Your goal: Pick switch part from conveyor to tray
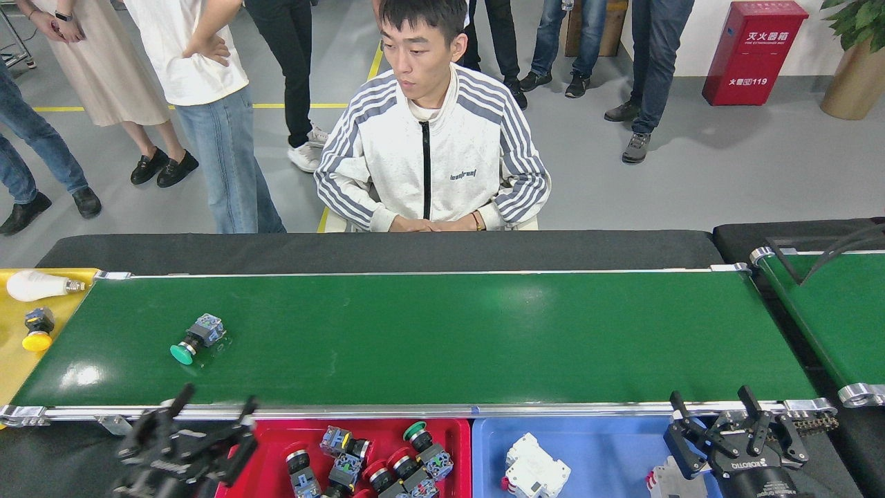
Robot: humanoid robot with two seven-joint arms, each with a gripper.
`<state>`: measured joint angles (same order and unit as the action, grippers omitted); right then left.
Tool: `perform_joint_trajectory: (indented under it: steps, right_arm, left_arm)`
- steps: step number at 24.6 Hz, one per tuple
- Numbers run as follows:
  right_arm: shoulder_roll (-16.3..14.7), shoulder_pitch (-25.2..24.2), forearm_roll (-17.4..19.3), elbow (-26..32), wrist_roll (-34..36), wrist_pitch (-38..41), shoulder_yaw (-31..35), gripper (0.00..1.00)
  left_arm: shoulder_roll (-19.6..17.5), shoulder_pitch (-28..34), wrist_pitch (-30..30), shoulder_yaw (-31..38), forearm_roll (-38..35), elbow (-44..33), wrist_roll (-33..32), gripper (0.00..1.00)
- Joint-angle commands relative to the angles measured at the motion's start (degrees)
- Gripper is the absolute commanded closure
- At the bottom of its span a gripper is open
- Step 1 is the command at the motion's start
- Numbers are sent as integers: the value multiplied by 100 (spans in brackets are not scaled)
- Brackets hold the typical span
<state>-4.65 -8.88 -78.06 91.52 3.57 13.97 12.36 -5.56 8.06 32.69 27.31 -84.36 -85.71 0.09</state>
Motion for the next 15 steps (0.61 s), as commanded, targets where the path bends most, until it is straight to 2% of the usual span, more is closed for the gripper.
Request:
perform_joint_trajectory:
  steps: [1, 5, 8, 12, 15]
  right_arm:
    - [-62, 35, 18, 68, 29, 27, 30, 0]
    - [-115, 35, 18, 59, 29, 27, 30, 0]
    - [-133, 35, 124, 68, 29, 27, 30, 0]
    - [-150, 88, 150, 68, 29, 27, 21, 0]
    - [-141, 105, 150, 68, 29, 211, 21, 0]
  left_arm:
    - [-191, -68, 159, 117, 25, 195, 176, 0]
    - [-552, -209, 124, 117, 25, 485, 264, 0]
    - [-753, -674, 115, 108, 16, 1064, 264, 0]
    - [-1316, -1527, 89, -94, -45, 2242, 580, 0]
    - [-1808, -1826, 36, -402, -45, 2752, 923, 0]
